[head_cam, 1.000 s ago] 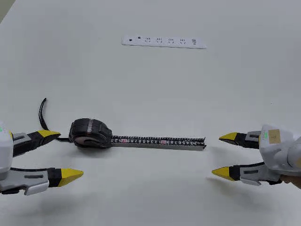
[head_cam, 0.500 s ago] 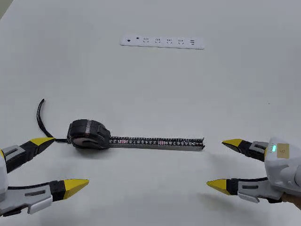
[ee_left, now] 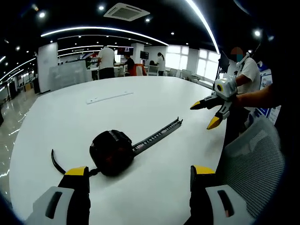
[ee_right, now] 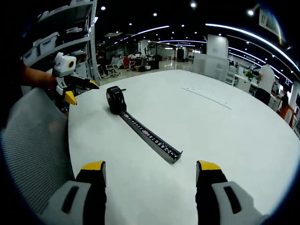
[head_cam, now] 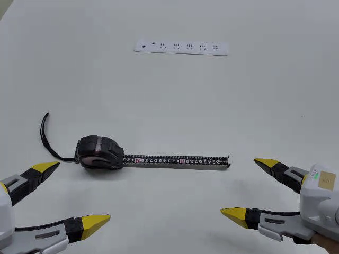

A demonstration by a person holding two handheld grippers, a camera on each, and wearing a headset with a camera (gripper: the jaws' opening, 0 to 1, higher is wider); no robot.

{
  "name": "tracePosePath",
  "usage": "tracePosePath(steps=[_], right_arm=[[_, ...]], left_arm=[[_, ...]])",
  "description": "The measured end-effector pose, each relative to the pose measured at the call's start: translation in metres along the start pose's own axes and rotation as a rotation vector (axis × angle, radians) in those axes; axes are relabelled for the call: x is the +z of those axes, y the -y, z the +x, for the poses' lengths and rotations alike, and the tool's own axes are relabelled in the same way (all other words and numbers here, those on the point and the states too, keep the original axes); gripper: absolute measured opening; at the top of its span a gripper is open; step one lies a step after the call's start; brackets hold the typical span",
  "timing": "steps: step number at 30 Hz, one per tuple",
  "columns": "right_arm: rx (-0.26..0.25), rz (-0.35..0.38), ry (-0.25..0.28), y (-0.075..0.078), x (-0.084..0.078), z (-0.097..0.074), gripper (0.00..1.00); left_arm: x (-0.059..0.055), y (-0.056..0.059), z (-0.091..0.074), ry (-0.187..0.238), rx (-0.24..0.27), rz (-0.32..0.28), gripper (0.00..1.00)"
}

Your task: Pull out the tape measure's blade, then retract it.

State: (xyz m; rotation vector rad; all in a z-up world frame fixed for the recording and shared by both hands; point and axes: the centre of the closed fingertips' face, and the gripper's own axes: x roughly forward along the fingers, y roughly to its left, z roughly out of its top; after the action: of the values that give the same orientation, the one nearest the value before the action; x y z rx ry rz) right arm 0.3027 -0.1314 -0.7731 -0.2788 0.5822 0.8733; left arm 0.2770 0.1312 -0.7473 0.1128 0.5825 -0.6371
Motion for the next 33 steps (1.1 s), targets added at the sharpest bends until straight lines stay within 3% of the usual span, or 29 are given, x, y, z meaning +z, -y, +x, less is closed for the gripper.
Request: tracePosePath(steps=[9, 18, 33], right_arm=[[-0.03, 0.06, -0.013, -0.01, 0.001, 0.0, 0.9], [-0.03, 0.095, -0.019, -0.016, 0.004, 0.001, 1.0], [-0.011, 0.107, -0.01, -0.023, 0.008, 0.0, 1.0]], left_arm=[[0.001, 0.007, -0.002, -0.018, 0.016, 0.008, 0.95], [0.004, 0.007, -0.003, -0.005, 0.033, -0.027, 1.0], [0.006, 0.01, -0.003, 0.006, 0.041, -0.055, 1.0]])
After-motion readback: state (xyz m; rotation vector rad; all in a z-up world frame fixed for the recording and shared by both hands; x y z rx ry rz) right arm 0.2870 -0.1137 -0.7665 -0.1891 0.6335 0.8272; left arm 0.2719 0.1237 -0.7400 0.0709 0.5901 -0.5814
